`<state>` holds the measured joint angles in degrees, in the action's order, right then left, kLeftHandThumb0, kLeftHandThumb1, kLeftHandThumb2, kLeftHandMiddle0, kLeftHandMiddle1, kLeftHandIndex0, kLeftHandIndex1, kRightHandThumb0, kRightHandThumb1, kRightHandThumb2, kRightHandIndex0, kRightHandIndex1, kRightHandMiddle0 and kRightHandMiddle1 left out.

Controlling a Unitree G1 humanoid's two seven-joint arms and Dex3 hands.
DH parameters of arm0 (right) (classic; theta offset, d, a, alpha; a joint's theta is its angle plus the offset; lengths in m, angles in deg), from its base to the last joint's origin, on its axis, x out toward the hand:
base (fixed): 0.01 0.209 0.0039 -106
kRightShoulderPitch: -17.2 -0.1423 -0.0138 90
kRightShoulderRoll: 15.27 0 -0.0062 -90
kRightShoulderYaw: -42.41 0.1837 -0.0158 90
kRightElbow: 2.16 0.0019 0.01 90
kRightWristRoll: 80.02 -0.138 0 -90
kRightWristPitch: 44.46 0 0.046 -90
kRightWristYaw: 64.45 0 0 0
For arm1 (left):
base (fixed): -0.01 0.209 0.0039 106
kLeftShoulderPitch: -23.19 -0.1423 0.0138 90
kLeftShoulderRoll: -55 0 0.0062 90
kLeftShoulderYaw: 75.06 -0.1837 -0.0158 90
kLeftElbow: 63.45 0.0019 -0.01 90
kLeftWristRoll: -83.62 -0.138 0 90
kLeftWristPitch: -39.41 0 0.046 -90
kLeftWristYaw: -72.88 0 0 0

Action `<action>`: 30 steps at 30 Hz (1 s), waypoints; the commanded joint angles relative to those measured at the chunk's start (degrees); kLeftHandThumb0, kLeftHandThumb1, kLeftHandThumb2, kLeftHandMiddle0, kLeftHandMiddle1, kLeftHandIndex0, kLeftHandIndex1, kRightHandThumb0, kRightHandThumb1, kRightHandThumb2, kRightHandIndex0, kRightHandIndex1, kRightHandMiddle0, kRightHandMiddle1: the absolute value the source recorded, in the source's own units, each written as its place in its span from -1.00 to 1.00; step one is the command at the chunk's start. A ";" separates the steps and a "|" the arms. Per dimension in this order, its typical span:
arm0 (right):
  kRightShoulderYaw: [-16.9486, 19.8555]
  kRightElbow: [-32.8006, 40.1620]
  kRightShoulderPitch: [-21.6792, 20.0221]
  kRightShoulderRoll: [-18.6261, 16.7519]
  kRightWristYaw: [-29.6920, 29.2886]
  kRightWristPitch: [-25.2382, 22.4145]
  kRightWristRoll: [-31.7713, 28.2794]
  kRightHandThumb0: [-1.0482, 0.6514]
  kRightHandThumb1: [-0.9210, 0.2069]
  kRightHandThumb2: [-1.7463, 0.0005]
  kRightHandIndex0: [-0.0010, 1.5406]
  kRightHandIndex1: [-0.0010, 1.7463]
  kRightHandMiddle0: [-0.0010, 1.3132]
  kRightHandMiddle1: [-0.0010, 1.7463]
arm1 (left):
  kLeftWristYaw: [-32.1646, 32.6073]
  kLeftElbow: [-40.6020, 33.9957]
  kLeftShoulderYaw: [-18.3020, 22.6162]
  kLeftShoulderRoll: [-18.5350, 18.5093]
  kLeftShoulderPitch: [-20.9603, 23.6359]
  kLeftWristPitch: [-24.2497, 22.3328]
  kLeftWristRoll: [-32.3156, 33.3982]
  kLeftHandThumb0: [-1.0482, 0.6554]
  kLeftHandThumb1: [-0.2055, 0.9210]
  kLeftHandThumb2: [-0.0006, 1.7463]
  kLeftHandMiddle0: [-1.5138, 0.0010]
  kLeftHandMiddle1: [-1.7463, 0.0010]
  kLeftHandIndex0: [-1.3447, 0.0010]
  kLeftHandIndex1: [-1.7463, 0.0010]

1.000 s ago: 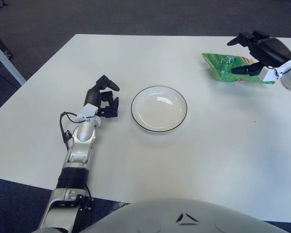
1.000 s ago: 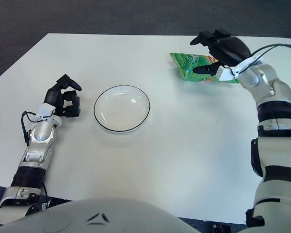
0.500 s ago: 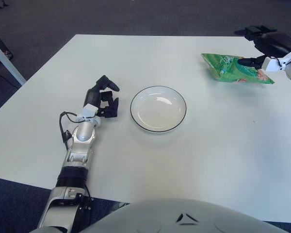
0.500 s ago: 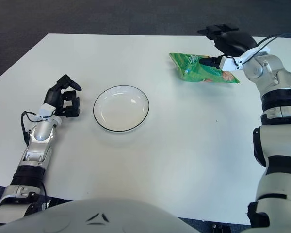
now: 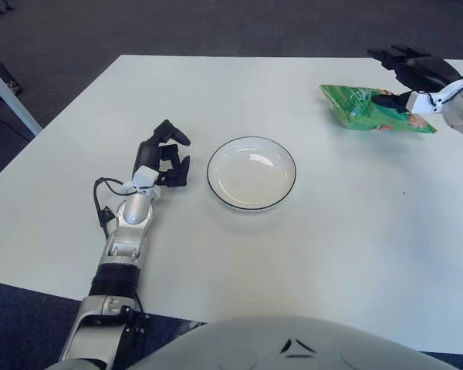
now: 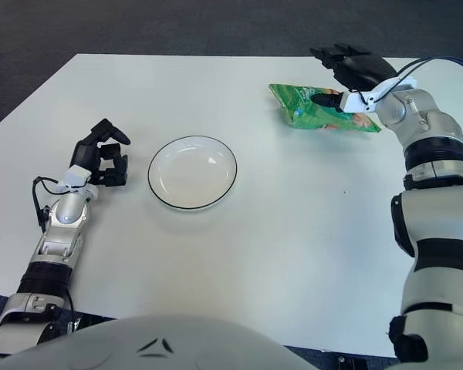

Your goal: Put the snack into the plate.

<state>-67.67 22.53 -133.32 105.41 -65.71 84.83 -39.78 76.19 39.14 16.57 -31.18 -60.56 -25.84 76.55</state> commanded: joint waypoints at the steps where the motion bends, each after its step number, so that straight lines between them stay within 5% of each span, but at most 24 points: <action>1: -1.26 -1.89 -2.62 -0.97 0.89 -0.40 0.66 -1.00 -1.00 -0.02 -1.00 -1.00 -1.00 -1.00 | 0.61 5.90 -1.63 3.26 -7.15 0.79 -0.30 -0.32 -0.02 0.46 -0.63 -1.00 0.13 -1.00; 17: -3.57 -7.19 -4.84 -4.64 3.70 -2.86 -0.19 -1.00 -1.00 0.08 -1.00 -1.00 -1.00 -1.00 | 3.12 7.39 -2.22 2.44 -7.01 4.46 -3.63 -0.31 0.01 0.44 -0.61 -1.00 0.15 -1.00; 30: -5.27 -10.57 -5.87 -9.57 6.10 -11.08 -0.22 -1.00 -1.00 0.12 -1.00 -1.00 -1.00 -1.00 | 5.49 6.16 -2.86 1.87 -8.06 5.56 -7.17 -0.31 0.02 0.43 -0.60 -1.00 0.15 -1.00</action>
<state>-72.67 13.12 -137.34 97.79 -60.57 76.21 -40.03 80.05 39.89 15.84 -32.29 -60.21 -20.59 71.06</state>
